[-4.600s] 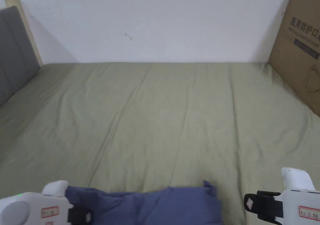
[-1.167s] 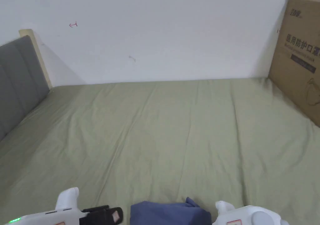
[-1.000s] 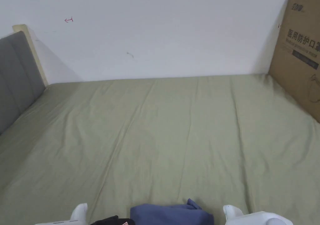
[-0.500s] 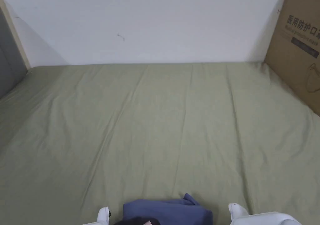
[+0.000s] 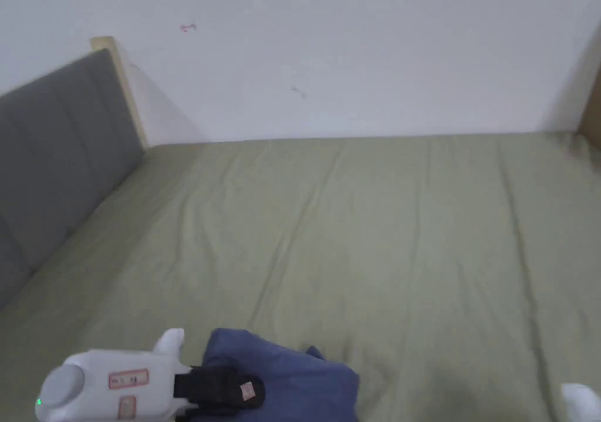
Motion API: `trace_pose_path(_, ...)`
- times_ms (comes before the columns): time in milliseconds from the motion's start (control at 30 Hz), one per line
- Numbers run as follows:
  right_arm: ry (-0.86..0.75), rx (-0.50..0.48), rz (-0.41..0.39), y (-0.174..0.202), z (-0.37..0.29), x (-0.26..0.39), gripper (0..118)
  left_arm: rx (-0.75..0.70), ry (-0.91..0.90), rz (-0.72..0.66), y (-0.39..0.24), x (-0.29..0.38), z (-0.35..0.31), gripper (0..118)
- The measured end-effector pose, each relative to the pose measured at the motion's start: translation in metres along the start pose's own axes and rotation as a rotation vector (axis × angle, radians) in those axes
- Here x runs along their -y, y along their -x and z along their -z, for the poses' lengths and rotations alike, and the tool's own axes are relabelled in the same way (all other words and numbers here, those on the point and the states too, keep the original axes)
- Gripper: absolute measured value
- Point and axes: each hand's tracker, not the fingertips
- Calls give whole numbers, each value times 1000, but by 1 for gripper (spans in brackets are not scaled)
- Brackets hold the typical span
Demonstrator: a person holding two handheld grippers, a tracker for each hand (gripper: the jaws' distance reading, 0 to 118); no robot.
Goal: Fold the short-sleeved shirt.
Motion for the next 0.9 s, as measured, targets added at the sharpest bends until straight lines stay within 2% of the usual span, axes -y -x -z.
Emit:
trace_pose_path(100, -44, 46, -26, 19, -14, 0, 0, -224, 3, 38, 20, -23, -58, 16)
trace_pose_path(167, -49, 51, -26, 22, -18, 0, 0, -351, 9, 32, 33, -33, -84, 17)
trace_pose_path(233, -57, 57, -33, 29, -19, 0, 0, -482, 23, 86, 42, -37, -106, 18)
trace_pose_path(267, -59, 63, -36, 30, -18, 1, 0, -677, 45, 121, 50, -39, -122, 21)
trace_pose_path(300, -59, 68, -36, 32, -16, 2, 0, -788, 46, 129, 58, -40, -132, 28)
trace_pose_path(367, -52, 71, -29, 37, -14, 2, 0, -1023, 29, 150, 68, -38, -151, 61)
trace_pose_path(400, -49, 69, -26, 38, -12, 4, 0, -1090, 10, 136, 73, -36, -163, 84)
trace_pose_path(433, -47, 67, -25, 40, -10, 5, 0, -1116, -1, 140, 78, -33, -171, 112)
trace_pose_path(467, -43, 67, -25, 40, -9, 4, 0, -1138, -22, 136, 82, -29, -180, 118)
trace_pose_path(600, -36, 71, -21, 42, -6, 5, 0, -1155, -59, 138, 84, -20, -203, 117)
trace_pose_path(733, -56, 79, -22, 43, -9, 4, 0, -1112, -52, 132, 71, -8, -191, 117)
trace_pose_path(833, -75, 84, -19, 44, -14, 3, 0, -971, -119, 144, 42, 2, -150, 117)
trace_pose_path(900, -79, 91, -24, 43, -18, -1, 0, -755, -95, 89, 20, 8, -110, 116)
